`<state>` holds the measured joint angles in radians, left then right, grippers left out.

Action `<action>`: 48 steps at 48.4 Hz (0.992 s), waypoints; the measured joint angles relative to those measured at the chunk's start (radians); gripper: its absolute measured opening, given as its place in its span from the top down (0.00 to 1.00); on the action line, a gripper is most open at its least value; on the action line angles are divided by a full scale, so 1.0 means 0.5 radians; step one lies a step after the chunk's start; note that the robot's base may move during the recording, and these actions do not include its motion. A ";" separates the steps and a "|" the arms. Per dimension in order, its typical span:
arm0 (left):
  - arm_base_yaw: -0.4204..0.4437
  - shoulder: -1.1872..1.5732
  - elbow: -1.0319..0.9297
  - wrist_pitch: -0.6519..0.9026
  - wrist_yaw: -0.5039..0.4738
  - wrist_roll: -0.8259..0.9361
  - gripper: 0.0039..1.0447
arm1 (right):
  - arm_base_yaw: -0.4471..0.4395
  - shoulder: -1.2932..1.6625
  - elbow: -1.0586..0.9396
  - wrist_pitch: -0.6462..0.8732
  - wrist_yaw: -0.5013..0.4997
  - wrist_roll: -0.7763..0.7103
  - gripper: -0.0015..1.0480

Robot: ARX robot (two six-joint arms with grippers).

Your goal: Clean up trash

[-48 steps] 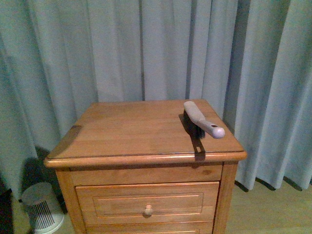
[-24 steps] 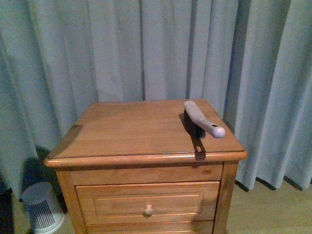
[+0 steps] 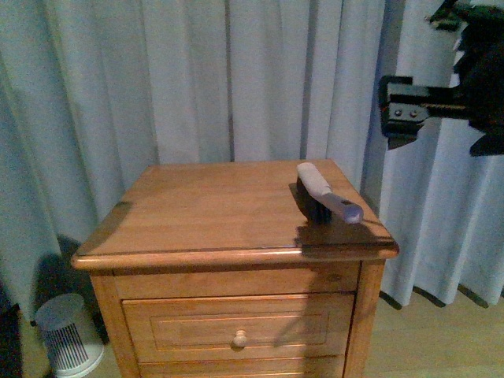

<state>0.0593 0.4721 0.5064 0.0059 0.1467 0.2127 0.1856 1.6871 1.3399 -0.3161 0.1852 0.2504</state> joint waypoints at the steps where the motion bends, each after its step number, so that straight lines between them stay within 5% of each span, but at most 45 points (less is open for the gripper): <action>1: 0.000 0.000 0.000 0.000 -0.001 -0.001 0.73 | 0.005 0.021 0.018 -0.013 0.002 0.007 0.07; 24: 0.000 0.000 0.000 0.000 0.000 0.000 0.73 | 0.149 0.675 0.690 -0.275 0.117 0.199 0.07; 48: 0.000 0.000 0.000 0.000 0.000 -0.001 0.73 | 0.232 1.011 0.865 -0.298 0.171 0.262 0.07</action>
<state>0.0593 0.4721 0.5064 0.0059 0.1467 0.2123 0.3016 2.1925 1.7725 -0.4648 0.2707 0.3817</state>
